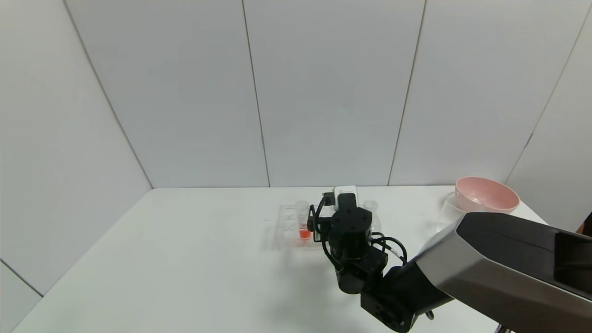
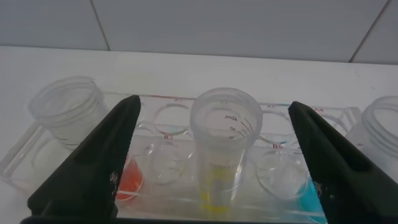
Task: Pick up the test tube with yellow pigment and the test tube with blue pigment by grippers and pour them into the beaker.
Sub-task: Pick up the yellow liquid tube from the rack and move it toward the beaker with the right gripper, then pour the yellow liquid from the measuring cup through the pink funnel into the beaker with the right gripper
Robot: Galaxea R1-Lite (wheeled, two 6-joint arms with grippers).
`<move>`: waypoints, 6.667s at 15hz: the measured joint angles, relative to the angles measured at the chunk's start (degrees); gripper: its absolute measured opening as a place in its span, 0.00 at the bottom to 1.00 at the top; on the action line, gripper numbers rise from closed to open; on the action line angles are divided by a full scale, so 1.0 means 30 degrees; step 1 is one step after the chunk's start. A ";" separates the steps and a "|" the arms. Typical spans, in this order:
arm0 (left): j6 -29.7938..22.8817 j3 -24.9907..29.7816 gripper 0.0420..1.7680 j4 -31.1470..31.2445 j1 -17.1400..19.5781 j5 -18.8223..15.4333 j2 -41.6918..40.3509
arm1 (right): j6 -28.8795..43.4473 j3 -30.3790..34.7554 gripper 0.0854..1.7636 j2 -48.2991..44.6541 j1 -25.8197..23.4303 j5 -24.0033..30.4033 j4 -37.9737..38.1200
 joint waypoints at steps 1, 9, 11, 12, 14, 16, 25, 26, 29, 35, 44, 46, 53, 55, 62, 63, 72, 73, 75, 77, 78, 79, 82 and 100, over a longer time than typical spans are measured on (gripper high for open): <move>0.0000 0.0000 1.00 0.0000 0.0000 0.0000 0.0000 | -0.0028 -0.0102 0.97 0.0138 -0.0053 0.0008 -0.0020; 0.0000 0.0000 1.00 0.0000 0.0000 0.0000 0.0000 | -0.0028 -0.0402 0.97 0.0366 -0.0175 0.0028 -0.0045; 0.0000 0.0000 1.00 0.0008 0.0000 0.0000 0.0000 | -0.0024 -0.0402 0.97 0.0378 -0.0228 0.0028 -0.0081; -0.0008 0.0000 1.00 0.0000 0.0000 0.0000 0.0000 | -0.0024 -0.0402 0.84 0.0378 -0.0228 0.0028 -0.0081; -0.0008 0.0000 1.00 0.0000 0.0000 0.0000 0.0000 | -0.0024 -0.0394 0.65 0.0386 -0.0236 0.0037 -0.0085; 0.0000 0.0000 1.00 0.0000 0.0000 0.0000 0.0000 | -0.0028 -0.0366 0.50 0.0386 -0.0236 0.0020 -0.0085; -0.0008 0.0000 1.00 0.0000 0.0000 0.0000 0.0000 | -0.0045 -0.0293 0.28 0.0386 -0.0191 0.0000 -0.0049; -0.0008 0.0000 1.00 0.0000 0.0000 0.0000 0.0000 | -0.0053 -0.0297 0.28 0.0386 -0.0191 0.0000 -0.0045; 0.0000 0.0000 1.00 0.0000 0.0000 0.0000 0.0000 | -0.0061 -0.0329 0.28 0.0378 -0.0199 0.0008 -0.0045; -0.0008 0.0000 1.00 0.0000 0.0000 0.0000 0.0000 | -0.0801 -0.0378 0.28 -0.0467 -0.0154 0.0045 0.0089; -0.0008 0.0000 1.00 0.0000 0.0000 0.0000 0.0000 | -0.1357 -0.0699 0.28 -0.2406 0.0102 0.0317 0.1101; -0.0008 0.0000 1.00 0.0000 0.0000 0.0000 0.0000 | -0.1369 -0.0707 0.28 -0.2528 0.0110 0.0309 0.1101; -0.0008 0.0000 1.00 0.0000 0.0000 0.0000 0.0000 | -0.1597 -0.0386 0.28 -0.2893 0.0065 0.0427 0.1093; -0.0008 0.0000 1.00 0.0000 0.0000 0.0000 0.0000 | -0.1613 0.0175 0.28 -0.3482 0.0000 0.1195 0.1113; -0.0008 0.0000 1.00 0.0000 0.0000 -0.0008 0.0000 | -0.1613 0.5595 0.28 -0.7985 -0.1268 0.7717 0.1158; -0.0008 0.0000 1.00 0.0000 0.0000 0.0000 0.0000 | -0.1613 0.6396 0.28 -0.8647 -0.1955 0.9188 0.1333; 0.0000 0.0000 1.00 0.0000 0.0000 0.0000 0.0000 | -0.4092 0.7367 0.28 -1.4381 -1.2707 2.6458 1.1232; -0.0008 0.0000 1.00 0.0000 0.0000 0.0000 0.0000 | -0.4921 0.6810 0.28 -1.4738 -1.3918 2.8071 1.2755; 0.0000 0.0000 1.00 0.0000 0.0000 0.0000 0.0000 | -0.7095 0.5575 0.28 -1.5141 -1.6120 3.0225 1.5531; -0.0008 0.0000 1.00 0.0000 0.0000 0.0000 0.0000 | -0.9541 0.3986 0.28 -1.5039 -1.7940 3.0883 1.8127; -0.0008 0.0000 1.00 0.0000 0.0000 0.0000 0.0000 | -1.0590 0.3096 0.28 -1.4783 -1.8664 3.0972 1.9298; -0.0008 0.0000 1.00 0.0000 0.0000 0.0000 0.0000 | -1.1427 0.2215 0.28 -1.4417 -1.9208 3.0993 2.0273; 0.0000 0.0000 1.00 0.0000 0.0000 0.0000 0.0000 | -1.2642 -0.0727 0.28 -1.2755 -2.0245 3.0988 2.2195; 0.0000 0.0000 1.00 0.0000 0.0000 0.0000 0.0000 | -2.2634 -1.5145 0.28 -0.5539 -1.9594 2.2979 3.6535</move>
